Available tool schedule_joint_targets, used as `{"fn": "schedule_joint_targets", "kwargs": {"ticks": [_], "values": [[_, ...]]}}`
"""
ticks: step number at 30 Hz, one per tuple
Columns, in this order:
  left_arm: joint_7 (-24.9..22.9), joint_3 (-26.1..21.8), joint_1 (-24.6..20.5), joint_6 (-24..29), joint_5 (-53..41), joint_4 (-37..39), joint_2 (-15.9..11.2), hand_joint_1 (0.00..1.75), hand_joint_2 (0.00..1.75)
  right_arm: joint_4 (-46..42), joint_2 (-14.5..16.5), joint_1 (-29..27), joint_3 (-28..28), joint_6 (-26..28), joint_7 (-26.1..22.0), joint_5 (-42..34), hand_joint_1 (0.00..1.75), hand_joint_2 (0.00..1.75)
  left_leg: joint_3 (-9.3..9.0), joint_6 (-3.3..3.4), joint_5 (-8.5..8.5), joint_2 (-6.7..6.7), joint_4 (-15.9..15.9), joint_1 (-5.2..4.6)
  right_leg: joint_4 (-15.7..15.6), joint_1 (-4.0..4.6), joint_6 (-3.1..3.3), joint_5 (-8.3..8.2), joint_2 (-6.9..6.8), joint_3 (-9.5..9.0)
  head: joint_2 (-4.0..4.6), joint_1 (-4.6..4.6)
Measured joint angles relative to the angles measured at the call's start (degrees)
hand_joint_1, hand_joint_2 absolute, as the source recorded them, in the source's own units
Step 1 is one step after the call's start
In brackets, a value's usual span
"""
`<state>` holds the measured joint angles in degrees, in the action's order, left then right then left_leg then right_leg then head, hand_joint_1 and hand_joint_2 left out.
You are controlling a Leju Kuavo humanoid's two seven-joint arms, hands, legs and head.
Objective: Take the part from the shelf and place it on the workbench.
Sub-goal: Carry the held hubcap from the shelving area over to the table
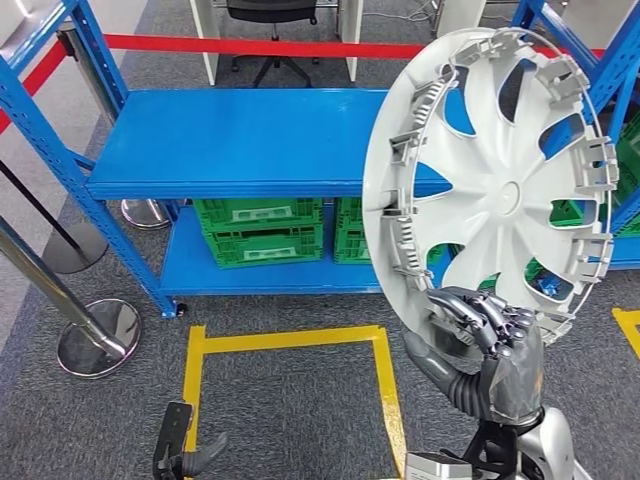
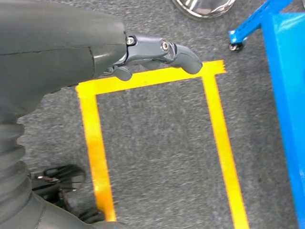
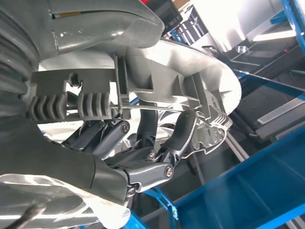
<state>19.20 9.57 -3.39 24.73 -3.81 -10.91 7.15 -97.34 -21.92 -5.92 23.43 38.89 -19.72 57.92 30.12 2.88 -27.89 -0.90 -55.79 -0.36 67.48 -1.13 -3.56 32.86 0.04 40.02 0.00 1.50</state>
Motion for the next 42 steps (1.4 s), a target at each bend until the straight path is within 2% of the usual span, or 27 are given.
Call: {"fn": "schedule_joint_targets", "kwargs": {"ticks": [1, 2, 3, 5, 7, 8, 11, 13, 15, 16, 17, 18, 20, 21, 22, 24, 26, 28, 30, 32, 33, 34, 36, 38, 39, 41, 42], "values": [[-0.1, 0.0, 0.0, 0.0, -0.1, 0.0, 0.0, 0.0, 1.75, 0.0, 0.0, -0.1, -0.1, 0.0, 0.0, -0.1, 1.75, 1.75, 0.66, 0.08, 0.49, -0.34, 0.0, -0.06, 3.5, -0.01, -0.12, 1.31, -0.01, 0.76, 0.0, 0.06], [-0.2, 0.0, 0.0, 0.1, -0.2, 0.0, 0.0, 0.0, 1.75, -0.1, 0.1, -0.3, -0.1, 0.0, 0.0, -0.2, 1.75, 1.75, 1.28, 0.09, 0.94, -0.74, -0.1, -0.11, 5.8, -0.01, -0.22, 1.31, -0.04, 1.0, 0.0, 0.08], [-0.3, 0.0, 0.0, 0.1, -0.2, 0.0, 0.0, 0.0, 1.75, -0.1, 0.1, -0.5, -0.2, 0.0, 0.0, -0.2, 1.75, 1.75, 1.86, 0.05, 1.3, -1.2, -0.2, -0.13, 6.3, -0.02, -0.29, 0.1, -0.12, 0.34, 0.0, 0.09], [-0.6, 0.0, 0.1, 0.0, -0.3, 0.0, 0.0, 0.0, 1.75, -0.1, 0.1, -0.7, -0.3, 0.0, 0.0, -0.3, 1.75, 1.75, 2.77, -0.18, 1.83, -2.16, -0.6, -0.17, 1.1, 0.0, -0.29, -3.09, -1.35, -4.2, 0.0, 0.1], [-0.7, 0.0, 0.1, 0.0, -0.3, 0.0, 0.0, 0.0, 1.75, -0.4, 0.2, -0.5, -0.5, 0.0, 0.0, -0.3, 1.75, 1.75, 3.3, -0.59, 2.05, -3.11, -1.2, -0.47, -7.2, 0.28, -0.08, -3.47, -3.99, -10.17, 0.0, 0.17], [-0.7, 0.0, 0.1, 0.0, -0.3, 0.0, -0.1, 0.0, 1.75, -0.5, 0.3, -0.5, -0.5, 0.0, 0.0, -0.3, 1.75, 1.75, 3.42, -0.84, 2.18, -3.63, -1.5, -0.64, -9.9, 0.42, 0.16, -2.84, -4.8, -11.77, 0.0, 0.23], [-0.9, 0.0, 0.1, 0.1, -0.3, 0.1, -0.1, 0.0, 1.75, -0.7, 0.4, -0.9, -0.8, 0.0, 0.0, -0.3, 1.75, 1.75, 3.71, -1.73, 2.23, -4.85, -2.1, -0.69, -11.8, 0.41, 1.45, -2.27, -3.45, -11.76, 0.0, 0.27], [-0.9, 0.0, 0.2, 0.1, -0.3, 0.1, -0.1, 0.0, 1.75, -0.9, 0.5, -1.2, -0.8, 0.0, 0.0, -0.5, 1.75, 1.75, 4.66, -2.47, -0.3, -2.85, -4.8, -0.39, -11.9, 0.21, 2.5, -2.97, -2.21, -11.53, 0.0, 0.13], [-0.9, 0.0, 0.5, 0.0, -0.3, 0.1, -0.2, 0.0, 1.75, -0.9, 0.7, -1.2, -0.8, 0.0, 0.0, -0.8, 1.75, 1.75, 7.12, -3.0, -4.87, -0.4, -12.1, -0.1, -11.7, 0.19, 3.03, -3.67, -0.81, -10.89, 0.0, -0.02], [-0.9, 0.0, 0.6, 0.0, -0.3, 0.1, -0.2, 0.0, 1.75, -0.9, 0.8, -1.3, -0.8, 0.0, 0.0, -0.8, 1.75, 1.75, 8.35, -3.08, -6.61, 0.03, -15.8, -0.04, -11.6, 0.24, 3.09, -3.92, -0.06, -10.47, 0.0, -0.03], [-0.9, 0.0, 0.7, 0.0, -0.3, 0.1, -0.2, 0.0, 1.75, -0.9, 0.8, -1.4, -0.8, -0.1, 0.0, -0.8, 1.75, 1.75, 8.99, -3.07, -7.22, 0.15, -18.2, -0.02, -11.3, 0.29, 3.11, -4.05, 0.7, -10.07, 0.0, -0.03], [-0.9, 0.0, 0.7, 0.0, -0.3, 0.1, -0.2, 0.0, 1.75, -0.9, 0.9, -1.4, -0.8, -0.1, 0.0, -0.8, 1.75, 1.75, 8.75, -2.96, -6.67, 0.2, -18.5, -0.02, -11.0, 0.34, 3.1, -4.12, 1.45, -9.74, 0.0, -0.03], [-0.9, 0.0, 0.7, 0.1, -0.3, 0.2, -0.3, 0.0, 1.75, -0.9, 0.9, -1.5, -0.8, -0.1, 0.0, -0.8, 1.75, 1.75, 5.56, -2.41, -3.0, 1.1, -12.8, -0.03, -10.4, 0.42, 3.07, -4.12, 2.94, -9.32, 0.0, -0.02], [-1.0, 0.0, 0.7, 0.1, -0.3, 0.2, -0.4, 0.0, 1.75, -1.0, 0.9, -1.5, -0.8, -0.1, 0.0, -0.8, 1.75, 1.75, 3.63, -1.95, -1.54, 2.65, -9.1, 0.06, -10.2, 0.43, 2.97, -4.14, 3.61, -9.03, 0.0, 0.04], [-1.2, 0.0, 0.8, 0.1, -0.3, 0.2, -0.6, 0.0, 1.75, -1.0, 1.0, -1.5, -0.8, -0.1, 0.0, -0.8, 1.75, 1.75, 2.15, -1.62, -0.5, 4.18, -6.0, 0.14, -10.0, 0.36, 2.78, -4.24, 4.3, -8.7, 0.0, 0.07], [-2.5, 0.0, 1.0, 0.0, -0.4, 0.3, -1.0, 0.0, 1.75, -1.1, 1.1, -1.7, -0.9, -0.1, 0.1, -0.8, 1.75, 1.75, 1.23, -1.27, -0.27, 5.93, -3.6, 0.16, -9.9, -0.03, 2.02, -4.72, 5.61, -7.88, 0.0, 0.01], [-4.8, 0.0, 1.3, -0.4, -0.7, 0.5, -1.3, 0.0, 1.75, -1.3, 1.2, -2.4, -1.3, -0.1, 0.4, -0.6, 1.75, 1.75, 1.09, -1.22, -0.07, 4.62, -2.4, 0.23, -10.0, -0.23, 1.2, -5.1, 6.59, -7.2, 0.0, -0.14], [-7.5, 0.1, 1.5, -1.0, -0.9, 0.6, -1.7, 0.0, 1.75, -1.6, 1.2, -3.3, -1.8, 0.0, 1.1, -0.2, 1.75, 1.75, 0.78, -0.86, 0.19, 3.01, -1.0, 0.6, -8.1, 0.04, 0.71, -3.62, 4.69, -5.73, 0.0, 0.26], [-9.7, 0.1, 2.0, -1.5, -1.0, 0.8, -2.1, 0.0, 1.75, -1.9, 1.2, -4.1, -2.3, 0.0, 1.7, 0.4, 1.75, 1.75, 0.84, -0.59, 0.38, 1.45, -0.5, 0.73, -1.9, 0.12, 0.27, -0.2, 1.57, -2.72, 0.0, 0.76], [-11.5, 0.1, 2.7, -1.7, -1.1, 1.1, -2.4, 0.0, 1.75, -2.2, 1.3, -5.1, -2.7, 0.1, 2.2, 1.1, 1.75, 1.75, 1.05, -0.56, 0.39, -0.21, -0.6, 0.7, 4.5, -0.04, -0.24, 2.01, 0.39, 0.05, 0.0, 0.87], [-12.2, 0.1, 3.0, -1.7, -1.2, 1.2, -2.5, 0.0, 1.75, -2.4, 1.3, -5.8, -3.0, 0.1, 2.6, 1.4, 1.75, 1.75, 1.11, -0.57, 0.37, -1.0, -0.7, 0.7, 5.2, -0.11, -0.43, 1.73, 0.11, 0.21, 0.0, 0.88], [-13.0, 0.2, 3.1, -1.7, -1.3, 1.3, -2.6, 0.0, 1.75, -2.6, 1.3, -6.5, -3.3, 0.1, 3.0, 1.8, 1.75, 1.75, 1.14, -0.62, 0.34, -1.68, -0.8, 0.71, 3.6, -0.17, -0.54, 0.47, -0.22, -0.83, 0.0, 0.9], [-14.4, 0.2, 3.2, -1.9, -1.5, 1.4, -2.7, 0.0, 1.75, -3.4, 1.3, -7.8, -4.1, 0.1, 3.8, 2.5, 1.75, 1.75, 1.11, -0.9, 0.18, -2.84, -0.9, 0.66, -4.3, -0.13, -0.63, -2.81, -2.22, -5.29, 0.0, 0.93], [-15.7, 0.3, 3.4, -2.1, -1.7, 1.6, -2.7, 0.0, 1.75, -4.2, 1.3, -8.7, -4.8, 0.1, 4.3, 3.2, 1.75, 1.75, 1.16, -1.42, -0.02, -3.88, -1.3, 0.31, -10.0, 0.13, 0.0, -4.35, -3.82, -8.43, 0.0, 0.94], [-16.1, 0.4, 3.6, -2.3, -1.7, 1.7, -2.7, 0.0, 1.75, -4.5, 1.3, -9.1, -5.1, 0.1, 4.4, 3.4, 1.75, 1.75, 1.15, -1.67, -0.05, -4.43, -1.4, 0.14, -10.8, 0.31, 0.41, -4.31, -3.9, -8.77, 0.0, 0.94], [-16.8, 0.5, 3.8, -2.5, -1.6, 1.8, -2.8, 0.0, 1.75, -5.1, 1.4, -10.0, -5.5, 0.1, 4.6, 3.8, 1.75, 1.75, 1.16, -2.15, -0.18, -5.33, -1.6, 0.14, -10.7, 0.34, 1.29, -4.69, -2.52, -8.46, 0.0, 0.95], [-17.0, 0.6, 3.9, -2.6, -1.6, 1.8, -2.8, 0.0, 1.75, -5.3, 1.4, -10.4, -5.7, 0.1, 4.7, 4.0, 1.75, 1.75, 1.26, -2.45, -0.7, -4.84, -2.0, 0.27, -10.7, 0.28, 1.63, -4.86, -1.94, -8.32, 0.0, 0.92]]}}
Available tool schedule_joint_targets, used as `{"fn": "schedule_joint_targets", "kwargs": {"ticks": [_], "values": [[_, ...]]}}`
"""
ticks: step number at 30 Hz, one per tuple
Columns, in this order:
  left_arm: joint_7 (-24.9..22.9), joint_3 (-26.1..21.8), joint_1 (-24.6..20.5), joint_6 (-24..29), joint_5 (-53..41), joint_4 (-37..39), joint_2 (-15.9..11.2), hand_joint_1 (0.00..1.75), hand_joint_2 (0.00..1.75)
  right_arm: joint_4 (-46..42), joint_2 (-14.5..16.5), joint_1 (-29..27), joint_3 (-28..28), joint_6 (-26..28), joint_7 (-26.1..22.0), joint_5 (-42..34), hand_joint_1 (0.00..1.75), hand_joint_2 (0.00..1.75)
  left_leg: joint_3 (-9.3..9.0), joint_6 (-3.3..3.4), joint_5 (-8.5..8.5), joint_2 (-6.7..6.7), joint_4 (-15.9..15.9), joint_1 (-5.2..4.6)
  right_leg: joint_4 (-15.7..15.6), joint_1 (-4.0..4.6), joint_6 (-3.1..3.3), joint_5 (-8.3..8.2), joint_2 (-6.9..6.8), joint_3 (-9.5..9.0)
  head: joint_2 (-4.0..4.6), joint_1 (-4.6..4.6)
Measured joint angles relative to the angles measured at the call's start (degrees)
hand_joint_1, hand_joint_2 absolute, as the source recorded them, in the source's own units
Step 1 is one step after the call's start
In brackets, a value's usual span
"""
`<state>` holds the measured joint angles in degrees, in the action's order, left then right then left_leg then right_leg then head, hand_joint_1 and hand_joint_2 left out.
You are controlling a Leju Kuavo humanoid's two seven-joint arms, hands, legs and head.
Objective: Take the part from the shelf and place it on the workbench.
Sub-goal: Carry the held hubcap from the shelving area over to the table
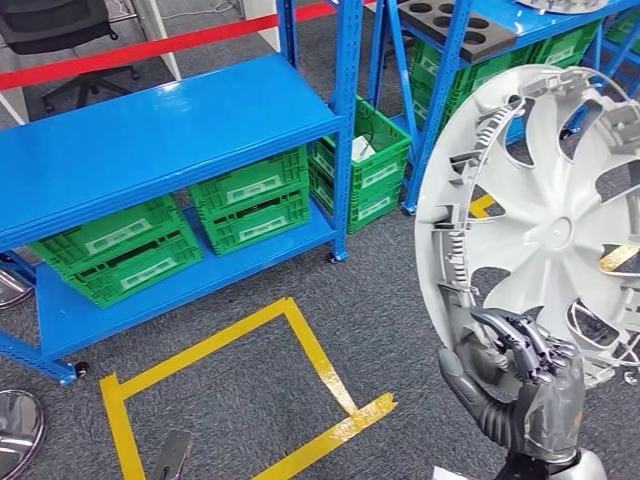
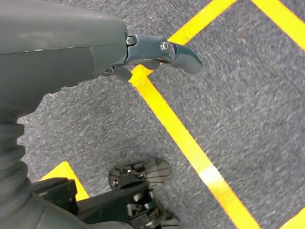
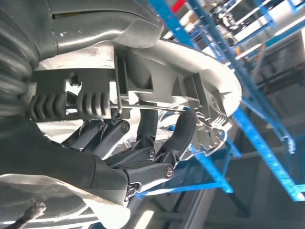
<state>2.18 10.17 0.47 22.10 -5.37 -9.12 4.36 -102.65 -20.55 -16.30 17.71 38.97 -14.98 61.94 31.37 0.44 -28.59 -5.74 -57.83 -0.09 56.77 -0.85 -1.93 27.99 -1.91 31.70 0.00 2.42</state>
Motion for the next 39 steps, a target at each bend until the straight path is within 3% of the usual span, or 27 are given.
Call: {"fn": "schedule_joint_targets", "kwargs": {"ticks": [1, 3, 5, 6, 7, 8, 10, 12, 14, 15, 16, 18, 20, 21, 22, 24, 26, 27, 30, 32, 34, 36, 37, 39], "values": [[-0.2, 0.0, 0.0, -0.1, 0.0, 0.0, 0.0, 0.0, 1.75, -0.2, 0.0, -0.3, -0.2, 0.0, 0.1, 0.2, 1.75, 1.75, 0.47, -0.26, -1.17, 1.09, -1.3, 0.14, -0.1, -0.09, 0.38, -0.21, 0.57, 0.13, 0.0, -0.02], [-0.4, 0.1, 0.2, -0.1, 0.2, 0.0, 0.0, 0.0, 1.75, -0.5, 0.1, -0.5, -0.4, 0.0, 0.4, 0.3, 1.75, 1.75, 2.87, -0.54, -5.16, 3.9, -7.6, 0.3, -0.1, -0.17, 0.97, -0.54, 1.77, 0.43, 0.0, -0.12], [-0.6, 0.1, 0.4, -0.1, 0.3, 0.1, 0.0, 0.0, 1.75, -0.7, 0.3, -0.7, -0.5, 0.0, 0.5, 0.5, 1.75, 1.75, 5.87, -0.42, -8.35, 4.87, -15.1, 0.29, 0.0, -0.03, 1.29, -0.77, 3.27, 0.71, 0.0, -0.11], [-0.6, 0.1, 0.5, -0.1, 0.4, 0.2, 0.0, 0.0, 1.75, -0.7, 0.3, -0.9, -0.6, 0.0, 0.5, 0.6, 1.75, 1.75, 6.44, -0.28, -8.45, 4.97, -16.7, 0.28, 0.0, 0.07, 1.35, -0.85, 4.07, 0.8, 0.0, -0.11], [-0.6, 0.1, 0.5, -0.2, 0.5, 0.2, 0.0, 0.0, 1.75, -0.8, 0.4, -1.0, -0.7, 0.0, 0.5, 0.8, 1.75, 1.75, 5.96, -0.05, -7.33, 5.1, -15.8, 0.27, 0.0, 0.16, 1.35, -0.92, 4.9, 0.82, 0.0, -0.1], [-0.6, 0.1, 0.5, -0.2, 0.5, 0.2, 0.0, 0.0, 1.75, -0.8, 0.4, -1.0, -0.8, 0.0, 0.6, 0.9, 1.75, 1.75, 4.51, 0.29, -5.32, 5.6, -12.9, 0.25, 0.0, 0.24, 1.31, -0.98, 5.73, 0.8, 0.0, -0.11], [-0.6, 0.1, 0.6, -0.3, 0.6, 0.2, -0.1, 0.0, 1.75, -1.0, 0.4, -1.0, -1.0, 0.0, 0.7, 1.1, 1.75, 1.75, 0.93, 1.14, -1.46, 8.35, -5.0, 0.31, 0.3, 0.34, 1.12, -1.08, 7.33, 0.92, 0.0, -0.07], [-0.7, 0.1, 0.6, -0.3, 0.6, 0.3, -0.3, 0.0, 1.75, -1.2, 0.4, -1.1, -1.2, 0.0, 0.8, 1.2, 1.75, 1.75, -0.88, 1.49, -0.46, 10.37, -0.8, 0.34, 0.6, 0.23, 0.65, -1.33, 8.72, 1.57, 0.0, -0.1], [-0.8, 0.1, 0.5, -0.4, 0.7, 0.3, -0.3, 0.0, 1.75, -1.4, 0.4, -1.3, -1.4, 0.0, 0.9, 1.2, 1.75, 1.75, -1.02, 1.46, -0.6, 9.54, -0.1, 0.37, 0.6, 0.03, -0.11, -1.73, 9.99, 2.38, 0.0, -0.18], [-0.8, 0.1, 0.4, -0.4, 0.7, 0.3, -0.3, 0.0, 1.75, -1.4, 0.4, -1.5, -1.6, 0.0, 0.9, 1.2, 1.75, 1.75, -1.0, 1.58, -0.4, 8.79, 0.1, 0.47, 0.8, 0.04, -0.45, -1.61, 9.49, 2.81, 0.0, -0.15], [-0.8, 0.1, 0.4, -0.4, 0.7, 0.3, -0.3, 0.0, 1.75, -1.5, 0.4, -1.6, -1.7, 0.0, 0.9, 1.2, 1.75, 1.75, -1.01, 1.76, -0.19, 8.02, 0.4, 0.57, 1.8, 0.13, -0.76, -0.91, 8.09, 3.47, 0.0, -0.02], [-0.8, 0.1, 0.4, -0.4, 0.8, 0.3, -0.3, 0.0, 1.75, -1.5, 0.4, -1.7, -1.8, 0.0, 1.0, 1.2, 1.75, 1.75, -0.95, 2.03, 0.06, 6.38, 0.7, 0.61, 7.3, 0.21, -1.31, 2.3, 4.06, 6.14, 0.0, 0.29], [-0.8, 0.1, 0.6, -0.6, 1.0, 0.4, -0.3, 0.0, 1.75, -1.6, 0.4, -1.7, -1.9, 0.0, 1.0, 1.3, 1.75, 1.75, -0.79, 2.09, 0.06, 4.61, 0.7, 0.51, 14.8, 0.03, -1.85, 5.59, 2.33, 9.47, 0.0, 0.44], [-0.8, 0.1, 0.6, -0.7, 1.2, 0.4, -0.3, 0.0, 1.75, -1.6, 0.4, -1.8, -2.0, 0.0, 1.0, 1.3, 1.75, 1.75, -0.77, 2.09, 0.05, 3.7, 0.6, 0.48, 16.6, -0.09, -2.05, 5.97, 2.1, 10.15, 0.0, 0.43], [-0.8, 0.1, 0.6, -0.8, 1.4, 0.4, -0.3, 0.0, 1.75, -1.6, 0.4, -1.9, -2.2, 0.0, 1.0, 1.3, 1.75, 1.75, -0.77, 2.07, 0.03, 2.85, 0.6, 0.48, 16.3, -0.2, -2.2, 5.3, 1.89, 9.71, 0.0, 0.45], [-0.6, 0.1, 0.4, -0.9, 2.0, 0.4, -0.2, 0.0, 1.75, -1.9, 0.4, -2.2, -2.7, 0.0, 1.1, 1.3, 1.75, 1.75, -0.91, 1.88, -0.11, 1.4, 0.6, 0.49, 9.3, -0.35, -2.29, 1.88, 0.54, 5.57, 0.0, 0.45], [-0.5, 0.0, 0.3, -1.5, 2.4, 0.4, 0.0, 0.0, 1.75, -2.4, 0.4, -2.5, -3.4, 0.0, 1.0, 1.3, 1.75, 1.75, -1.06, 1.4, -0.35, 0.22, 0.5, 0.15, 2.2, -0.06, -1.81, -0.17, -1.62, 1.4, 0.0, 0.44], [-0.8, 0.0, 0.3, -1.9, 2.4, 0.4, 0.1, 0.0, 1.75, -2.6, 0.4, -2.6, -3.7, 0.0, 0.8, 1.3, 1.75, 1.75, -1.13, 1.13, -0.42, -0.3, 0.4, -0.03, 0.6, 0.1, -1.42, -0.38, -2.14, 0.53, 0.0, 0.38], [-2.7, 0.0, 0.2, -2.6, 2.3, 0.4, 0.3, 0.0, 1.75, -3.2, 0.4, -3.2, -4.6, 0.0, 0.3, 1.3, 1.75, 1.75, -1.35, 0.26, -0.74, -1.6, 0.3, -0.07, 0.3, 0.21, -0.14, -0.5, -0.49, 0.8, 0.0, 0.28], [-3.6, 0.0, 0.1, -2.6, 2.3, 0.4, 0.4, 0.0, 1.75, -3.7, 0.4, -3.6, -5.2, 0.0, 0.3, 1.4, 1.75, 1.75, -0.48, -0.28, -2.94, 0.71, -2.3, 0.22, 0.2, 0.02, 0.6, -0.83, 0.81, 0.87, 0.0, 0.12], [-4.3, 0.0, 0.3, -2.5, 2.2, 0.4, 0.5, 0.0, 1.75, -4.1, 0.5, -3.9, -5.6, 0.0, 0.3, 1.4, 1.75, 1.75, 2.49, -0.46, -7.04, 4.07, -9.6, 0.37, 0.1, 0.01, 1.09, -1.0, 2.2, 1.01, 0.0, -0.16], [-5.0, 0.0, 0.6, -2.5, 1.9, 0.4, 0.5, 0.0, 1.75, -4.3, 0.7, -4.3, -6.0, 0.0, 0.3, 1.5, 1.75, 1.75, 5.36, -0.35, -9.33, 5.0, -16.1, 0.34, 0.1, 0.2, 1.28, -1.07, 3.83, 1.1, 0.0, -0.22], [-5.2, 0.0, 0.6, -2.5, 1.7, 0.4, 0.5, 0.0, 1.75, -4.4, 0.7, -4.4, -6.1, 0.0, 0.3, 1.6, 1.75, 1.75, 5.62, -0.17, -8.72, 5.1, -16.6, 0.31, 0.2, 0.31, 1.31, -1.09, 4.74, 1.09, 0.0, -0.21], [-5.3, 0.1, 0.6, -2.6, 1.4, 0.4, 0.4, 0.0, 1.75, -4.6, 0.8, -4.7, -6.4, 0.0, 0.3, 1.7, 1.75, 1.75, 3.26, 0.48, -4.5, 6.0, -10.9, 0.24, 0.4, 0.47, 1.31, -1.1, 6.56, 1.01, 0.0, -0.22]]}}
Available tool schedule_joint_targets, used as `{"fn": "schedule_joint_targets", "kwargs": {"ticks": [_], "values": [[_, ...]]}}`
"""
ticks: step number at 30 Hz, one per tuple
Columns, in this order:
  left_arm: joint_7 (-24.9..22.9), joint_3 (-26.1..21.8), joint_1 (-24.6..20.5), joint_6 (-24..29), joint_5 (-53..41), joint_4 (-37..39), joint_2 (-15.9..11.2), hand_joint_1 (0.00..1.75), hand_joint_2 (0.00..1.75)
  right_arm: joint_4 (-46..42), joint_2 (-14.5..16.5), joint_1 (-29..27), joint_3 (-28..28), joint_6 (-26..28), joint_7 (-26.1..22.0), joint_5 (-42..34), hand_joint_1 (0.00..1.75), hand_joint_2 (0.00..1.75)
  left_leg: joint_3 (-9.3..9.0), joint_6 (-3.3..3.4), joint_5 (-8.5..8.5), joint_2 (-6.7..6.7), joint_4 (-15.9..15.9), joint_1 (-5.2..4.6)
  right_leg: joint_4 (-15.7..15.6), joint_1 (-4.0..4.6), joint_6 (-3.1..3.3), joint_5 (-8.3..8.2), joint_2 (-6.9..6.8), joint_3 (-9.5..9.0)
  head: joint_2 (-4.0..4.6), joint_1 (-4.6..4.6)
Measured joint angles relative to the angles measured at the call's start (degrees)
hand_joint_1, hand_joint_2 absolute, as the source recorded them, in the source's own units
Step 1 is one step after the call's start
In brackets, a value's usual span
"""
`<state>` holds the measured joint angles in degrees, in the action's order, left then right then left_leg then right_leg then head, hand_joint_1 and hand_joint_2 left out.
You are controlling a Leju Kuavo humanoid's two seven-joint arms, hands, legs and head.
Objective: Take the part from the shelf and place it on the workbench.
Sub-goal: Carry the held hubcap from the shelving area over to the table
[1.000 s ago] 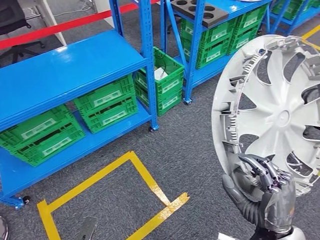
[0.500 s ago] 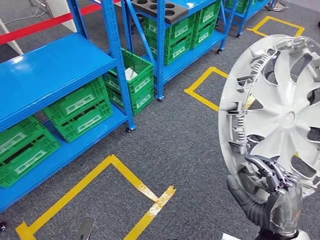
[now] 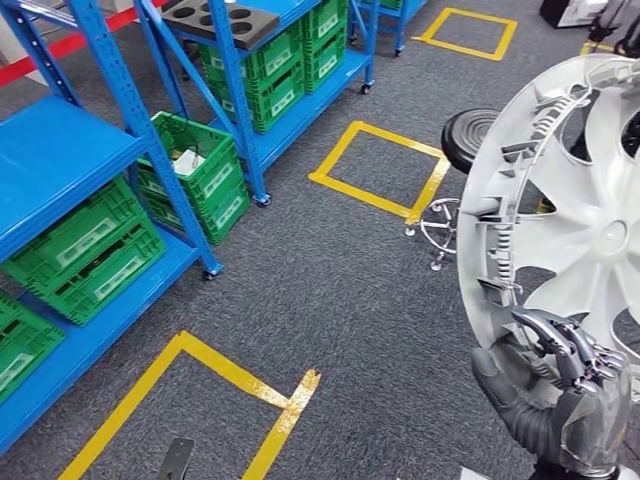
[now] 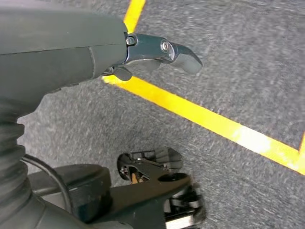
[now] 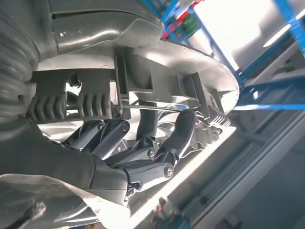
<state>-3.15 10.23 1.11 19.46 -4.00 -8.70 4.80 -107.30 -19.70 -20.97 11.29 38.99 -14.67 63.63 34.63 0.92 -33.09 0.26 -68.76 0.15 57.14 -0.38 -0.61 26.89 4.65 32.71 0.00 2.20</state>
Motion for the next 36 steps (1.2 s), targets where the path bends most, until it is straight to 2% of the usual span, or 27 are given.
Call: {"fn": "schedule_joint_targets", "kwargs": {"ticks": [2, 4, 5, 6, 7, 8, 10, 11, 12, 13, 14, 15, 16, 18, 19, 21, 22, 23, 25, 26, 27, 28, 29, 30, 32, 34, 36], "values": [[-0.1, 0.0, 0.0, -0.5, -0.2, 0.0, -0.1, 0.0, 1.75, -0.2, 0.1, 0.0, -0.2, 0.0, 0.0, 0.1, 1.75, 1.75, -3.01, 0.82, 3.39, 3.19, 7.2, 0.11, 0.3, 0.0, -0.18, -0.03, 1.66, 0.22, 0.0, 0.08], [-0.1, 0.1, 0.0, -0.9, -0.1, 0.1, 0.0, 0.0, 1.75, -0.4, 0.3, -0.1, -0.3, 0.0, -0.1, 0.4, 1.75, 1.75, -4.02, 1.12, 3.79, 5.11, 10.0, 0.08, 0.5, -0.34, -0.77, -0.3, 3.13, 0.98, 0.0, 0.02], [0.0, 0.1, 0.0, -1.0, 0.0, 0.1, 0.1, 0.0, 1.75, -0.4, 0.4, -0.3, -0.4, 0.0, 0.0, 0.6, 1.75, 1.75, -4.06, 1.09, 3.82, 4.64, 10.4, -0.01, 0.5, -0.48, -1.19, -0.51, 3.92, 1.35, 0.0, -0.04], [0.3, 0.1, 0.0, -0.9, 0.2, 0.1, 0.1, 0.0, 1.75, -0.5, 0.5, -0.5, -0.6, 0.0, 0.0, 0.8, 1.75, 1.75, -4.16, 1.17, 3.91, 3.84, 10.8, 0.04, 0.5, -0.63, -1.54, -0.6, 4.02, 1.78, 0.0, -0.09], [0.7, 0.0, -0.1, -0.8, 0.4, 0.1, 0.2, 0.0, 1.75, -0.6, 0.5, -0.8, -0.8, 0.0, 0.1, 0.9, 1.75, 1.75, -4.28, 1.32, 4.11, 3.04, 11.2, 0.14, 0.9, -0.57, -1.87, -0.32, 2.97, 2.24, 0.0, 0.01], [1.0, 0.0, -0.1, -0.6, 0.5, 0.1, 0.3, 0.0, 1.75, -0.7, 0.5, -1.0, -1.0, 0.0, 0.2, 1.0, 1.75, 1.75, -4.4, 1.5, 4.3, 2.19, 11.5, 0.27, 2.3, -0.44, -2.18, 0.56, 1.11, 3.1, 0.0, 0.17], [1.5, 0.0, -0.1, 0.2, 0.6, 0.1, 0.3, 0.0, 1.75, -0.9, 0.5, -1.1, -1.3, 0.0, 0.5, 1.5, 1.75, 1.75, -4.51, 1.76, 4.39, 0.42, 11.8, 0.31, 8.6, -0.34, -2.78, 3.89, -3.08, 6.29, 0.0, 0.44], [1.3, 0.0, -0.1, 0.6, 0.5, 0.1, 0.3, 0.0, 1.75, -1.0, 0.5, -1.1, -1.4, 0.0, 0.7, 2.0, 1.75, 1.75, -4.49, 1.81, 4.35, -0.54, 11.8, 0.27, 12.6, -0.47, -3.09, 5.56, -3.96, 8.23, 0.0, 0.5], [1.2, 0.0, 0.0, 1.0, 0.4, 0.1, 0.3, 0.0, 1.75, -1.0, 0.5, -1.2, -1.4, 0.0, 0.9, 2.5, 1.75, 1.75, -4.49, 1.81, 4.29, -1.52, 11.8, 0.24, 15.5, -0.63, -3.35, 6.47, -4.32, 9.66, 0.0, 0.49], [1.0, 0.0, 0.0, 1.3, 0.4, 0.1, 0.3, 0.0, 1.75, -1.1, 0.5, -1.3, -1.6, 0.0, 1.3, 2.9, 1.75, 1.75, -4.51, 1.77, 4.22, -2.43, 11.8, 0.23, 16.5, -0.79, -3.57, 6.35, -4.51, 10.09, 0.0, 0.49], [0.9, 0.0, -0.1, 1.5, 0.4, 0.1, 0.2, 0.0, 1.75, -1.2, 0.5, -1.3, -1.7, 0.0, 1.7, 3.4, 1.75, 1.75, -4.59, 1.67, 4.12, -3.27, 11.7, 0.24, 15.3, -0.95, -3.73, 5.22, -4.75, 9.31, 0.0, 0.5], [0.8, 0.0, -0.2, 1.6, 0.4, 0.1, 0.3, 0.0, 1.75, -1.4, 0.5, -1.5, -2.0, 0.0, 2.0, 3.6, 1.75, 1.75, -4.77, 1.5, 3.97, -4.04, 11.7, 0.25, 11.7, -1.07, -3.82, 3.32, -5.44, 7.22, 0.0, 0.5], [0.8, 0.0, -0.3, 1.8, 0.4, 0.1, 0.3, 0.0, 1.75, -1.7, 0.4, -1.6, -2.2, 0.0, 2.4, 3.8, 1.75, 1.75, -5.0, 1.25, 3.79, -4.69, 11.7, 0.18, 7.4, -1.06, -3.88, 1.79, -6.89, 4.77, 0.0, 0.52], [0.8, 0.0, -0.4, 2.1, 0.3, 0.1, 0.3, 0.0, 1.75, -2.2, 0.3, -1.7, -2.7, 0.0, 2.7, 3.9, 1.75, 1.75, -5.37, 0.62, 3.34, -5.84, 11.6, -0.2, 1.2, -0.85, -3.21, 0.12, -9.06, 1.1, 0.0, 0.44], [0.8, 0.0, -0.5, 2.2, 0.3, 0.1, 0.3, 0.0, 1.75, -2.4, 0.3, -1.7, -2.8, 0.0, 2.8, 4.0, 1.75, 1.75, -5.51, 0.36, 3.22, -6.37, 11.5, -0.4, 0.4, -0.67, -2.76, 0.2, -9.4, 0.65, 0.0, 0.38], [0.8, 0.0, -0.5, 2.8, 0.0, 0.1, 0.2, 0.0, 1.75, -2.7, 0.3, -2.1, -3.0, 0.0, 3.0, 4.2, 1.75, 1.75, -5.7, -0.12, 3.0, -7.45, 11.5, -0.42, 0.5, -0.49, -1.77, 0.06, -7.96, 0.78, 0.0, 0.29], [0.5, 0.1, -0.6, 3.4, -0.3, 0.1, 0.2, 0.0, 1.75, -2.9, 0.3, -2.4, -3.1, 0.0, 3.1, 4.4, 1.75, 1.75, -5.7, -0.39, 2.54, -7.04, 11.1, -0.27, 0.5, -0.49, -1.4, -0.02, -7.35, 0.85, 0.0, 0.25], [0.2, 0.1, -0.7, 4.1, -0.6, 0.1, 0.2, 0.0, 1.75, -3.1, 0.3, -2.6, -3.2, 0.0, 3.3, 4.6, 1.75, 1.75, -5.3, -0.61, 1.51, -5.86, 9.9, -0.09, 0.4, -0.53, -1.0, -0.11, -6.67, 0.87, 0.0, 0.18], [-0.7, 0.2, -0.7, 5.4, -1.0, 0.1, 0.3, 0.0, 1.75, -3.4, 0.3, -2.9, -3.3, 0.0, 3.6, 4.9, 1.75, 1.75, -2.8, -0.78, -2.05, -2.45, 3.8, 0.12, 0.3, -0.55, -0.37, -0.23, -5.33, 0.87, 0.0, -0.05], [-0.9, 0.3, -0.6, 5.7, -1.0, 0.1, 0.3, 0.0, 1.75, -3.4, 0.3, -2.9, -3.3, 0.0, 3.7, 5.0, 1.75, 1.75, -0.88, -0.7, -3.89, -1.45, -0.5, 0.12, 0.4, -0.46, -0.15, -0.25, -4.53, 0.89, 0.0, -0.09], [-1.1, 0.3, -0.5, 5.8, -1.1, 0.1, 0.3, 0.0, 1.75, -3.4, 0.3, -3.0, -3.4, 0.0, 3.7, 5.2, 1.75, 1.75, 0.82, -0.59, -4.96, -1.06, -3.9, 0.09, 0.4, -0.33, -0.03, -0.27, -3.62, 0.9, 0.0, -0.11], [-1.1, 0.4, -0.4, 5.8, -1.1, 0.1, 0.3, 0.0, 1.75, -3.4, 0.3, -3.1, -3.4, 0.0, 3.8, 5.3, 1.75, 1.75, 1.79, -0.41, -4.89, -0.95, -5.6, 0.06, 0.4, -0.19, 0.03, -0.29, -2.66, 0.9, 0.0, -0.1], [-1.1, 0.5, -0.4, 5.8, -1.2, 0.1, 0.3, 0.0, 1.75, -3.4, 0.3, -3.2, -3.4, 0.0, 3.9, 5.5, 1.75, 1.75, 1.8, -0.17, -3.64, -0.84, -5.1, 0.03, 0.5, -0.07, 0.05, -0.3, -1.69, 0.89, 0.0, -0.09], [-1.1, 0.5, -0.4, 5.8, -1.2, 0.2, 0.3, 0.0, 1.75, -3.4, 0.3, -3.2, -3.4, 0.0, 4.0, 5.7, 1.75, 1.75, 0.85, 0.16, -1.46, -0.48, -2.4, -0.02, 0.5, 0.02, 0.05, -0.31, -0.73, 0.85, 0.0, -0.1], [-1.1, 0.5, -0.5, 5.8, -1.2, 0.2, 0.2, 0.0, 1.75, -3.5, 0.3, -3.3, -3.5, 0.0, 4.2, 5.8, 1.75, 1.75, -2.12, 0.95, 2.59, 2.17, 5.1, -0.03, 0.8, 0.12, -0.06, -0.31, 0.91, 0.92, 0.0, -0.07], [-1.1, 0.5, -0.5, 5.8, -1.2, 0.2, 0.1, 0.0, 1.75, -3.7, 0.3, -3.3, -3.6, 0.0, 4.4, 6.0, 1.75, 1.75, -3.83, 1.14, 3.69, 4.29, 9.5, -0.03, 1.1, -0.04, -0.49, -0.46, 2.38, 1.41, 0.0, -0.07], [-0.9, 0.5, -0.5, 5.8, -1.0, 0.2, 0.1, 0.0, 1.75, -3.8, 0.3, -3.6, -3.8, 0.0, 4.6, 6.3, 1.75, 1.75, -4.08, 1.05, 3.58, 3.58, 10.3, -0.13, 1.0, -0.35, -1.25, -0.85, 3.79, 2.1, 0.0, -0.13]]}}
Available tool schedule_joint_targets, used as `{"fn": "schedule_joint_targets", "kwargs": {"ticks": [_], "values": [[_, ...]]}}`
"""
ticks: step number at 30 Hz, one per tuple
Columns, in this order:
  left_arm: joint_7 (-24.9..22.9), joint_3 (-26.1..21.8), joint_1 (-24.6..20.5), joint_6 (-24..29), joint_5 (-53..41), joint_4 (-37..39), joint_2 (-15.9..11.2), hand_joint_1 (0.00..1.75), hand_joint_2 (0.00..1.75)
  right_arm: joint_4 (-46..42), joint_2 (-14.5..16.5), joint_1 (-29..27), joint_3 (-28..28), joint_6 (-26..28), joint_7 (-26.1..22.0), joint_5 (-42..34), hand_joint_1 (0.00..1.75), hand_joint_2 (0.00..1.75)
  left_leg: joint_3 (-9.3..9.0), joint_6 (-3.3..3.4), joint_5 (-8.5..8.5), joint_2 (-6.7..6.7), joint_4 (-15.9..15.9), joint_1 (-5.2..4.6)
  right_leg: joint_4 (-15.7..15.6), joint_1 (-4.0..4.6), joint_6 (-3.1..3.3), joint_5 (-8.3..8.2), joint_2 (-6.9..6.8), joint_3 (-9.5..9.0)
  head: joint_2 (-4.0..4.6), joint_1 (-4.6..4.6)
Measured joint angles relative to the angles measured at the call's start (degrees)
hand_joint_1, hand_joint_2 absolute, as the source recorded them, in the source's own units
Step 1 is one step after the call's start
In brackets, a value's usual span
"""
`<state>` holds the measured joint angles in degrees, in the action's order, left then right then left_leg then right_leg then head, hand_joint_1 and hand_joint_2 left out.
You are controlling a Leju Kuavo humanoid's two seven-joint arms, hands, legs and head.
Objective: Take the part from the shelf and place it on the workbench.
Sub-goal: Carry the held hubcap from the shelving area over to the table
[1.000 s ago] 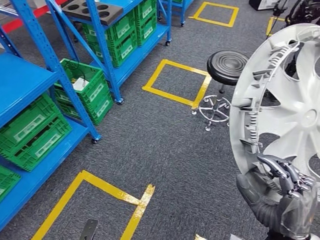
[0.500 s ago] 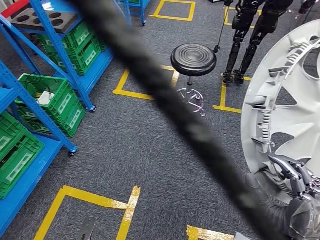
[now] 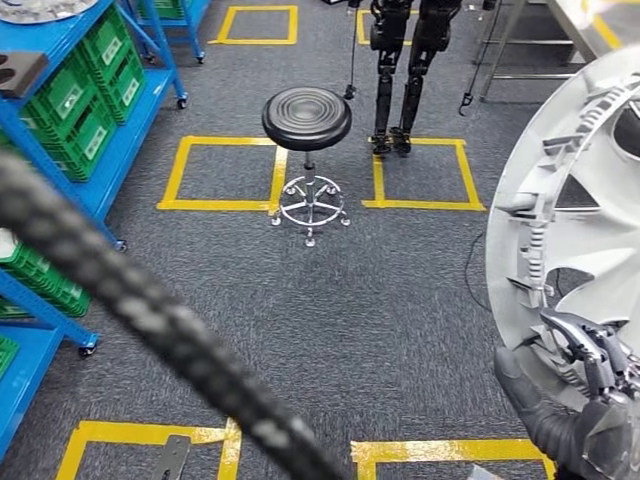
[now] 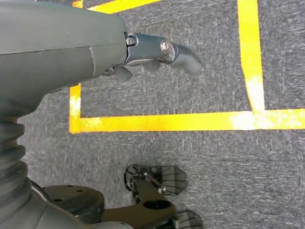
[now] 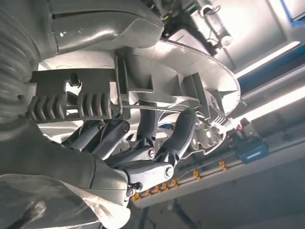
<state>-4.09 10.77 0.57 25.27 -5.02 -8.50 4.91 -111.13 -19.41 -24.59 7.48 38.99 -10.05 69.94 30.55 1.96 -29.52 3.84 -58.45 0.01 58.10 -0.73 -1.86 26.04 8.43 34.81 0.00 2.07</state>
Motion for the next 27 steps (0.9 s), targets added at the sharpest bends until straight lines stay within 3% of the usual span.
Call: {"fn": "schedule_joint_targets", "kwargs": {"ticks": [1, 2, 3, 5, 7, 8, 10, 11, 13, 14, 16, 18, 20, 22, 23, 24, 25, 27], "values": [[0.2, 0.0, -0.1, 0.0, 0.1, 0.0, 0.0, 0.0, 1.75, -0.1, 0.0, -0.3, -0.1, 0.0, 0.2, 0.1, 1.75, 1.75, -0.11, 0.16, 0.24, -0.73, 0.3, 0.02, 0.1, -0.06, -0.31, 0.01, -0.19, 0.38, 0.0, 0.03], [0.5, 0.0, -0.1, 0.0, 0.2, 0.0, 0.0, 0.0, 1.75, -0.1, -0.1, -0.5, -0.2, 0.0, 0.3, 0.2, 1.75, 1.75, -0.24, 0.39, 0.51, -1.45, 0.7, 0.11, 0.9, 0.0, -0.56, 0.53, -1.36, 1.0, 0.0, 0.12], [0.8, 0.0, -0.2, -0.1, 0.4, 0.0, 0.1, 0.0, 1.75, -0.2, -0.2, -0.5, -0.3, 0.0, 0.4, 0.3, 1.75, 1.75, -0.34, 0.59, 0.75, -2.25, 1.1, 0.21, 2.8, 0.1, -0.8, 1.7, -3.19, 2.09, 0.0, 0.26], [1.2, -0.1, -0.1, -0.2, 0.6, 0.0, 0.2, 0.0, 1.75, -0.3, -0.4, -0.5, -0.3, 0.0, 0.5, 0.4, 1.75, 1.75, -0.38, 0.85, 0.84, -3.93, 1.3, 0.16, 9.8, 0.06, -1.29, 5.34, -6.94, 5.52, 0.0, 0.44], [1.2, -0.1, 0.1, -0.3, 0.8, 0.0, 0.2, 0.0, 1.75, -0.3, -0.5, -0.5, -0.3, 0.0, 0.5, 0.5, 1.75, 1.75, -0.38, 0.84, 0.72, -5.7, 1.3, 0.13, 15.8, -0.3, -1.83, 7.4, -8.02, 8.35, 0.0, 0.44], [1.2, -0.1, 0.1, -0.3, 0.9, 0.0, 0.3, 0.0, 1.75, -0.3, -0.6, -0.5, -0.3, 0.0, 0.5, 0.5, 1.75, 1.75, -0.42, 0.74, 0.62, -6.55, 1.3, 0.15, 15.9, -0.52, -2.08, 6.87, -8.28, 8.28, 0.0, 0.46], [1.2, -0.1, 0.0, -0.3, 0.9, 0.0, 0.3, 0.0, 1.75, -0.3, -0.6, -0.6, -0.3, 0.0, 0.5, 0.5, 1.75, 1.75, -0.71, 0.35, 0.31, -7.99, 1.2, 0.26, 9.8, -0.94, -2.5, 3.55, -9.52, 4.72, 0.0, 0.47], [1.2, -0.1, 0.0, -0.3, 0.9, 0.0, 0.3, 0.0, 1.75, -0.3, -0.7, -0.5, -0.3, 0.0, 0.6, 0.5, 1.75, 1.75, -0.94, 0.0, 0.06, -8.63, 1.2, 0.15, 5.7, -0.9, -2.57, 2.2, -11.06, 2.29, 0.0, 0.55], [1.2, -0.1, 0.0, -0.3, 0.9, 0.0, 0.3, 0.0, 1.75, -0.3, -0.7, -0.5, -0.4, 0.0, 0.6, 0.5, 1.75, 1.75, -1.38, -0.7, -0.46, -9.72, 1.0, -0.17, 0.7, -0.74, -2.0, 1.06, -12.91, -0.77, 0.0, 0.56], [1.3, -0.1, -0.1, -0.3, 0.9, 0.0, 0.2, 0.0, 1.75, -0.3, -0.7, -0.5, -0.4, 0.0, 0.6, 0.5, 1.75, 1.75, -1.59, -1.0, -0.63, -10.27, 1.0, -0.31, 0.1, -0.54, -1.51, 1.24, -13.0, -1.13, 0.0, 0.57], [1.5, -0.1, -0.2, -0.3, 0.9, 0.0, 0.2, 0.0, 1.75, -0.4, -0.8, -0.7, -0.5, 0.0, 0.6, 0.5, 1.75, 1.75, -1.95, -1.56, -1.02, -11.1, 0.9, -0.08, 0.1, -0.49, -0.54, 1.13, -11.42, -1.07, 0.0, 0.56], [2.0, -0.1, -0.3, -0.3, 1.0, 0.0, 0.3, 0.0, 1.75, -0.5, -0.8, -0.7, -0.6, 0.0, 0.7, 0.4, 1.75, 1.75, -1.24, -2.01, -2.95, -9.15, -1.4, 0.3, -0.1, -0.5, 0.29, 1.0, -10.08, -1.11, 0.0, 0.47], [2.4, -0.1, -0.2, -0.4, 1.1, 0.0, 0.3, 0.0, 1.75, -0.6, -0.9, -0.7, -0.6, 0.0, 0.9, 0.4, 1.75, 1.75, 1.79, -1.98, -6.71, -5.85, -8.4, 0.43, -0.1, -0.37, 0.88, 0.95, -8.64, -1.14, 0.0, 0.32], [2.9, -0.1, 0.0, -0.5, 1.4, 0.0, 0.3, 0.0, 1.75, -0.6, -0.9, -0.7, -0.6, 0.0, 1.2, 0.4, 1.75, 1.75, 5.28, -1.68, -9.04, -4.66, -15.3, 0.38, -0.1, -0.06, 1.15, 0.96, -6.88, -1.18, 0.0, 0.28], [3.1, -0.1, 0.1, -0.6, 1.4, 0.0, 0.3, 0.0, 1.75, -0.6, -0.9, -0.7, -0.6, 0.0, 1.4, 0.5, 1.75, 1.75, 5.98, -1.46, -8.52, -4.51, -16.2, 0.33, -0.1, 0.09, 1.19, 0.97, -5.93, -1.23, 0.0, 0.29], [3.3, -0.1, 0.1, -0.7, 1.5, 0.0, 0.3, 0.0, 1.75, -0.6, -0.9, -0.8, -0.6, 0.0, 1.7, 0.6, 1.75, 1.75, 5.68, -1.16, -6.82, -4.3, -14.8, 0.25, 0.0, 0.19, 1.21, 0.97, -4.98, -1.31, 0.0, 0.3], [3.4, -0.1, 0.1, -0.7, 1.6, 0.0, 0.3, 0.0, 1.75, -0.6, -0.9, -0.8, -0.6, 0.0, 1.9, 0.7, 1.75, 1.75, 4.51, -0.81, -4.32, -3.71, -11.5, 0.14, 0.0, 0.23, 1.2, 0.98, -4.05, -1.44, 0.0, 0.3], [3.6, -0.1, 0.0, -0.9, 1.8, 0.0, 0.3, 0.0, 1.75, -0.7, -0.9, -0.9, -0.6, 0.0, 2.5, 1.3, 1.75, 1.75, 1.81, -0.21, -0.39, -0.8, -4.3, 0.05, 0.2, 0.21, 1.06, 0.98, -2.39, -1.43, 0.0, 0.32]]}}
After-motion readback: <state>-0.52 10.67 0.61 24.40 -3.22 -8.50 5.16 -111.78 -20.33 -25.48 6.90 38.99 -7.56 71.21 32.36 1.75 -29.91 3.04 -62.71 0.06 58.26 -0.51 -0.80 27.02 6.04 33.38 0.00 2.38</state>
